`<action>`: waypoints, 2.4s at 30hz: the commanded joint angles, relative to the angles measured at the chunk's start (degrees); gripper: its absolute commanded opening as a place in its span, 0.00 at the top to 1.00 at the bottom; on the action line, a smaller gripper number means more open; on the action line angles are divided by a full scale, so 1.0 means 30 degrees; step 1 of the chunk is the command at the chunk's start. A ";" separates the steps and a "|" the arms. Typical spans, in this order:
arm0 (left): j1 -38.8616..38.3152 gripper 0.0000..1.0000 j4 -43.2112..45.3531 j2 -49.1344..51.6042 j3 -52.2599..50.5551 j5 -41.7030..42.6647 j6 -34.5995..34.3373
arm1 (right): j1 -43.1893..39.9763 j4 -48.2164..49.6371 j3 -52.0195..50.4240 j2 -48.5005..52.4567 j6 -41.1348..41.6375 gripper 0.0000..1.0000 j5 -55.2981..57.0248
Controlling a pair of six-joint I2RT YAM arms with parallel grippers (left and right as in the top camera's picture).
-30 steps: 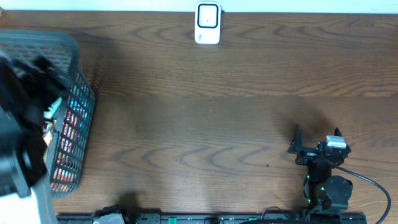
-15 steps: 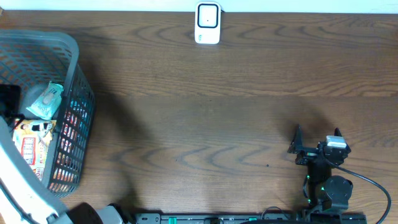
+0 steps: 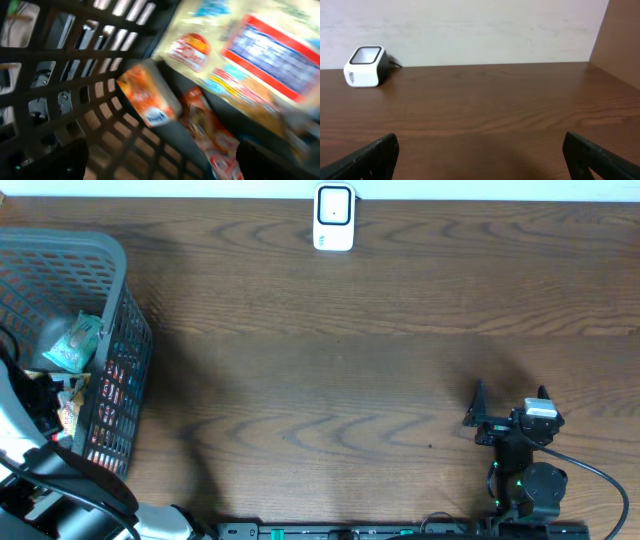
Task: Scan the item barcode
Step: 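Reach the left gripper into the basket and grasp the orange juice box, then carry the orange box out and set it on the table center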
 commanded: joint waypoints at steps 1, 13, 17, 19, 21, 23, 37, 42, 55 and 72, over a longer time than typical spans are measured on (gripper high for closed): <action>0.0612 0.05 0.0678 0.0000 -0.1647 -0.0189 -0.1625 | -0.0131 -0.0080 -0.0022 -0.0051 -0.0204 0.01 -0.0022; 0.1122 0.05 0.4619 0.0007 -0.5413 -0.0197 -0.1617 | -0.0131 -0.0080 -0.0022 -0.0051 -0.0204 0.01 -0.0022; 0.1122 0.05 0.5472 0.0007 -0.6360 -0.0189 -0.1617 | -0.0131 -0.0080 -0.0022 -0.0051 -0.0204 0.01 -0.0022; 0.1122 0.05 0.5982 0.0007 -0.6856 -0.0189 -0.1617 | -0.0131 -0.0080 -0.0022 -0.0051 -0.0204 0.01 -0.0022; 0.1122 0.09 0.6550 0.0007 -0.7439 -0.0189 -0.1617 | -0.0131 -0.0080 -0.0022 -0.0051 -0.0204 0.01 -0.0022; 0.1122 0.13 0.7023 0.0007 -0.8000 -0.0182 -0.1617 | -0.0131 -0.0080 -0.0022 -0.0051 -0.0204 0.01 -0.0022; 0.1122 0.93 0.7941 -0.0211 -0.9814 0.0182 -0.1013 | -0.0131 -0.0080 -0.0022 -0.0051 -0.0204 0.01 -0.0022; 0.1129 0.93 0.7468 -0.1384 -0.7184 0.0182 0.1603 | -0.0131 -0.0080 -0.0022 -0.0051 -0.0204 0.01 -0.0022; 0.1115 0.93 0.5829 -0.7766 0.1137 0.3985 0.3716 | -0.0131 -0.0080 -0.0022 -0.0051 -0.0204 0.01 -0.0022; -1.6327 0.93 0.7016 -0.8750 0.0597 0.2594 0.4932 | -0.0131 -0.0080 -0.0022 -0.0051 -0.0204 0.01 -0.0022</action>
